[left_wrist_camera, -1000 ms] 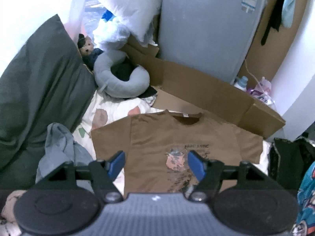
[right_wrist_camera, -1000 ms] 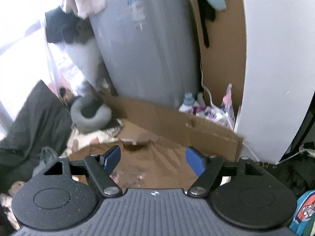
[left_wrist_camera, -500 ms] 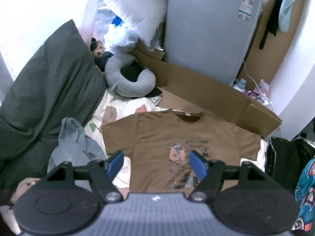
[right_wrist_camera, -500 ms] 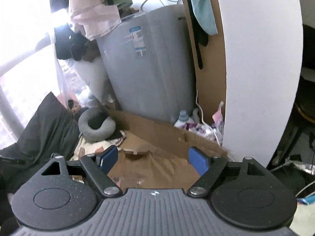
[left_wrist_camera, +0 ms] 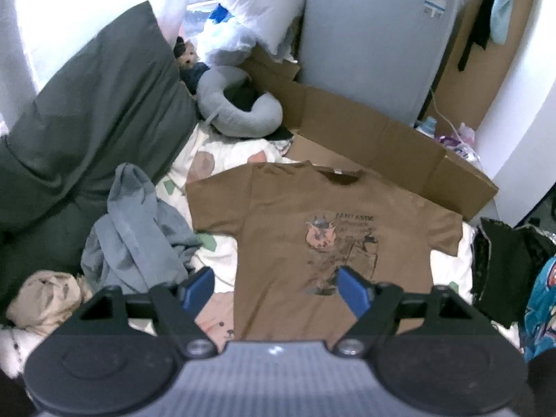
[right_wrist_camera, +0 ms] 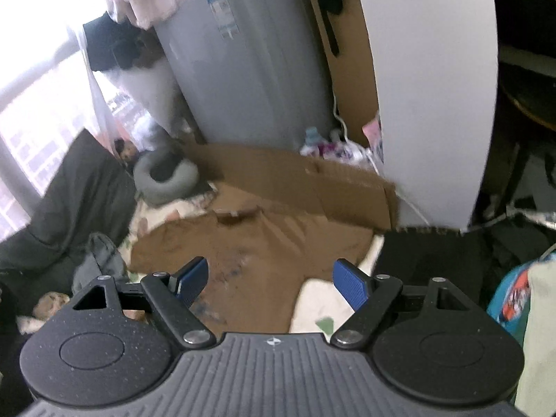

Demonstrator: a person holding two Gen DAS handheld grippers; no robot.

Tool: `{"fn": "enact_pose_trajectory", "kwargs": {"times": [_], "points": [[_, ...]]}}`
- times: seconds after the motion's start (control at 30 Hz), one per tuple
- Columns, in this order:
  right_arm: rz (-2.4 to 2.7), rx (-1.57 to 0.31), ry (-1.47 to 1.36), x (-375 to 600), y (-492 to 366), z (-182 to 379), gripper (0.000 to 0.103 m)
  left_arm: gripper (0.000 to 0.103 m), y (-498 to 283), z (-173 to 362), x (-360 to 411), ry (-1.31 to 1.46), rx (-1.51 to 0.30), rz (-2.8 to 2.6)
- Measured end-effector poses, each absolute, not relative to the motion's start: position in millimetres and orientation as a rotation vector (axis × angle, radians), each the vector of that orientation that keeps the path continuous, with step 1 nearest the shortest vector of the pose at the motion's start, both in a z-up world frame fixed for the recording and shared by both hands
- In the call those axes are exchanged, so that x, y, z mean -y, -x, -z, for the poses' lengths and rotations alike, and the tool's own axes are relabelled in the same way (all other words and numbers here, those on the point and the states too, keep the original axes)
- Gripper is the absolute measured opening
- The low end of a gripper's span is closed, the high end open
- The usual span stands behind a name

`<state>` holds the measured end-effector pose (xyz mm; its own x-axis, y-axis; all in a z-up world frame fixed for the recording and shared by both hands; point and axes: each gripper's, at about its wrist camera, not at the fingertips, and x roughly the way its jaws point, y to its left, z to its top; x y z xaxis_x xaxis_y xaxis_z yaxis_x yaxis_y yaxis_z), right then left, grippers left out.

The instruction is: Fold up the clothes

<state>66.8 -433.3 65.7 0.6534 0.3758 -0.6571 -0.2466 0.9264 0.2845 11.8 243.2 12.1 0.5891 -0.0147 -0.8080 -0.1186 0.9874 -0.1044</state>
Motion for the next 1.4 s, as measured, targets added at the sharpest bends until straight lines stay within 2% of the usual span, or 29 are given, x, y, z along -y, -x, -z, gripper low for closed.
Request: {"fn": "enact_pose_trajectory", "kwargs": {"times": [0.47,0.7,0.97,1.1,1.4], "points": [[-0.294,-0.885,-0.241,441,-20,78,0.084,0.080,14,102,-250,0.195,-0.992,-0.120],[-0.296,-0.960,-0.281,432,-2,162,0.082,0.079,34,165,-263,0.209,-1.084,-0.162],[-0.342,-1.085,-0.302,400,-6,244,0.074,0.070,38,223,-271,0.212,-1.183,-0.224],[-0.354,-1.153,-0.308,386,-12,275,0.064,0.065,37,247,-271,0.211,-1.214,-0.245],[-0.372,-1.277,-0.294,360,-15,326,0.063,0.060,36,292,-275,0.237,-1.262,-0.287]]}}
